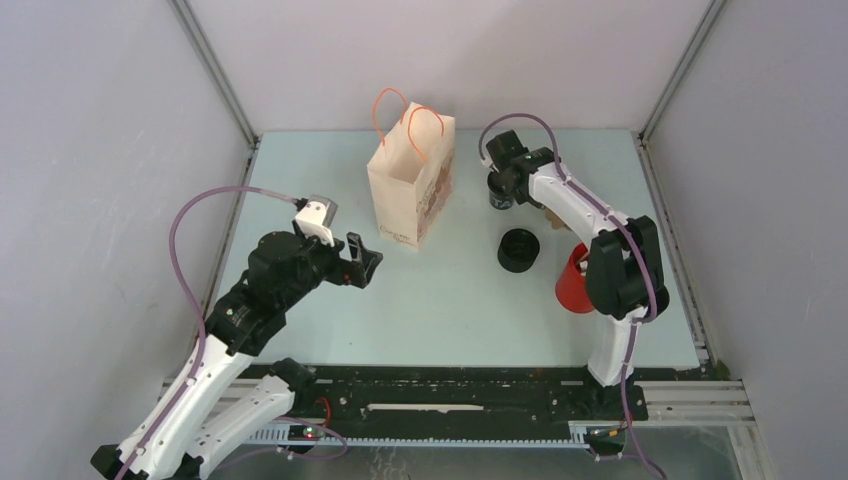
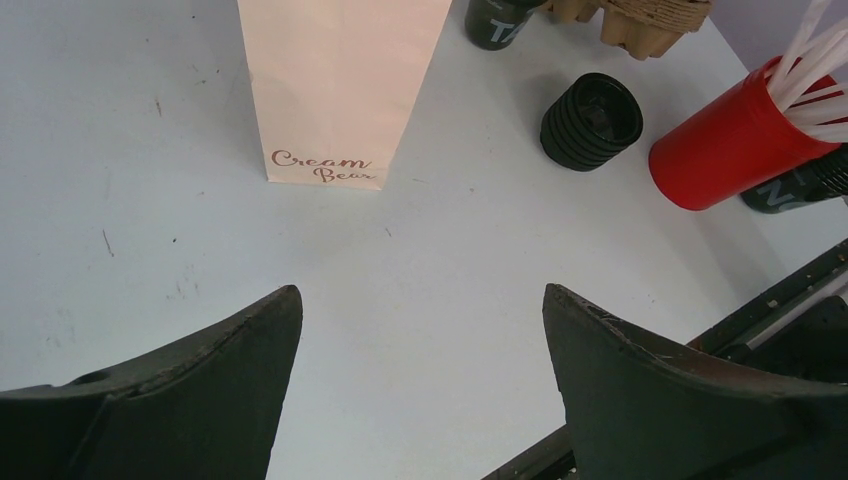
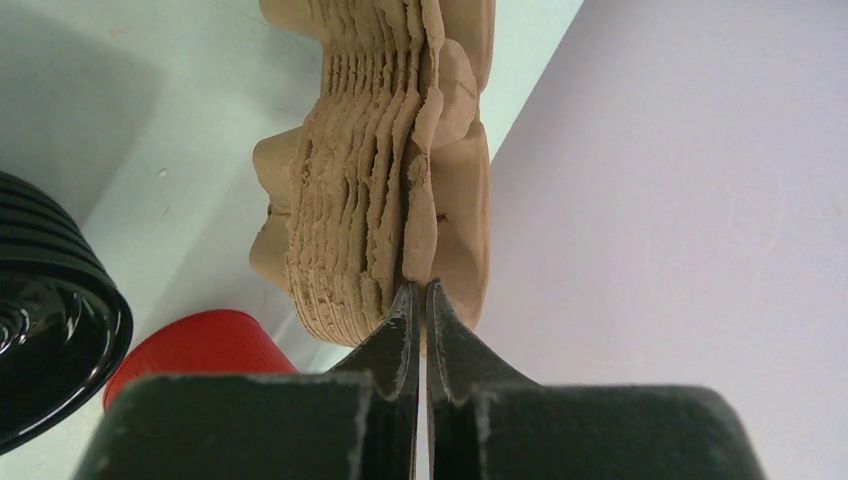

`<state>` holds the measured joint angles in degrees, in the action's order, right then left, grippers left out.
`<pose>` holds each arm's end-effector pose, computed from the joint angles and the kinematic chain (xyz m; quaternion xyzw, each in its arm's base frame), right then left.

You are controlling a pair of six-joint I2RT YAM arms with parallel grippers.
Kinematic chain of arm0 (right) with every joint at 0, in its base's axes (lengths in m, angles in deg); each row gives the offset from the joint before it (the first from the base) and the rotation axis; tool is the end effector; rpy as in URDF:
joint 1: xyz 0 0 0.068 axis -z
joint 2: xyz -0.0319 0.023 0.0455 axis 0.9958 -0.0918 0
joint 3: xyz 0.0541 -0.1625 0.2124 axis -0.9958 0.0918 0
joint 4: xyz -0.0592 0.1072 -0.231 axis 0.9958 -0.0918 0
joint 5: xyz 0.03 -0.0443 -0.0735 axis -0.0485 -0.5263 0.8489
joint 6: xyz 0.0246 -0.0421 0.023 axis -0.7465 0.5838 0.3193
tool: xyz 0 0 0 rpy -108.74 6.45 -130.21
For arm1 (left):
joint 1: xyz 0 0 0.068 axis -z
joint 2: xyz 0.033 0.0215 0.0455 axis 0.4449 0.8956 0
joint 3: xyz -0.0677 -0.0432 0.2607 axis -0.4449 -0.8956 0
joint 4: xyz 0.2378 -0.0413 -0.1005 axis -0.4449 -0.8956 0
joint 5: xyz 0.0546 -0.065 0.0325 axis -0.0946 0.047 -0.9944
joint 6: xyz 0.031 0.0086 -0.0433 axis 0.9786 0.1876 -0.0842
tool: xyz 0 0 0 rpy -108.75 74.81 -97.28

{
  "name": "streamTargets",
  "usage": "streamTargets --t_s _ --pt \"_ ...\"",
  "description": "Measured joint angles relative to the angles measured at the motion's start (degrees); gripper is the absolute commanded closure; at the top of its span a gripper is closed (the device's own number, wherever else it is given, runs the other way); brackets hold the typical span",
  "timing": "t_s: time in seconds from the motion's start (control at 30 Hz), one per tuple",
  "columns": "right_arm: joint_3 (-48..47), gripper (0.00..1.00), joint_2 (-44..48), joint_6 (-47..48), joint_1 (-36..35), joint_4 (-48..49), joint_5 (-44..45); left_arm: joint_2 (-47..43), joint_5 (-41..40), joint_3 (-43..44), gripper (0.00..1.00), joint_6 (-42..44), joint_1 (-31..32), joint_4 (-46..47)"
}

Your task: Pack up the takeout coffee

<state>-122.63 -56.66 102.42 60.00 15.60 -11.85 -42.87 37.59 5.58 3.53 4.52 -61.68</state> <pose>0.3764 0.1476 0.2673 -0.3731 0.8408 -0.3542 0.1685 0.1237 -0.0744 0.3467 0.1185 0.8069 -0.2268 0.5323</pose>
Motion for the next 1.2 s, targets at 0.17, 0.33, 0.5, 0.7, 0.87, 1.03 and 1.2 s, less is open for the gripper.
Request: streamTargets --t_s 0.17,0.33,0.5,0.7,0.87,1.03,1.2 --pt "3.0 1.0 -0.3 -0.8 0.1 1.8 1.0 0.0 0.2 0.0 0.05 0.0 0.0 0.0" --pt "8.0 1.0 0.2 -2.4 1.0 2.1 1.5 0.0 0.4 0.0 0.05 0.0 0.0 0.0" --pt "5.3 1.0 -0.2 -4.5 2.2 -1.4 0.5 0.0 1.4 0.0 0.05 0.0 0.0 0.0" --pt "2.2 1.0 0.6 -5.6 2.7 -2.3 -0.5 -0.5 1.5 0.0 0.05 0.0 0.1 0.1" --pt "2.4 1.0 0.5 -5.7 2.6 -2.2 -0.8 -0.9 1.4 0.0 0.05 0.0 0.4 0.5" --pt "2.4 1.0 1.8 -5.2 2.0 -2.7 -0.5 -1.0 1.5 0.0 0.05 0.0 0.7 0.5" --pt "3.1 1.0 1.2 -5.4 2.1 -1.7 -0.3 -1.0 1.5 0.0 0.05 0.0 0.8 0.6"
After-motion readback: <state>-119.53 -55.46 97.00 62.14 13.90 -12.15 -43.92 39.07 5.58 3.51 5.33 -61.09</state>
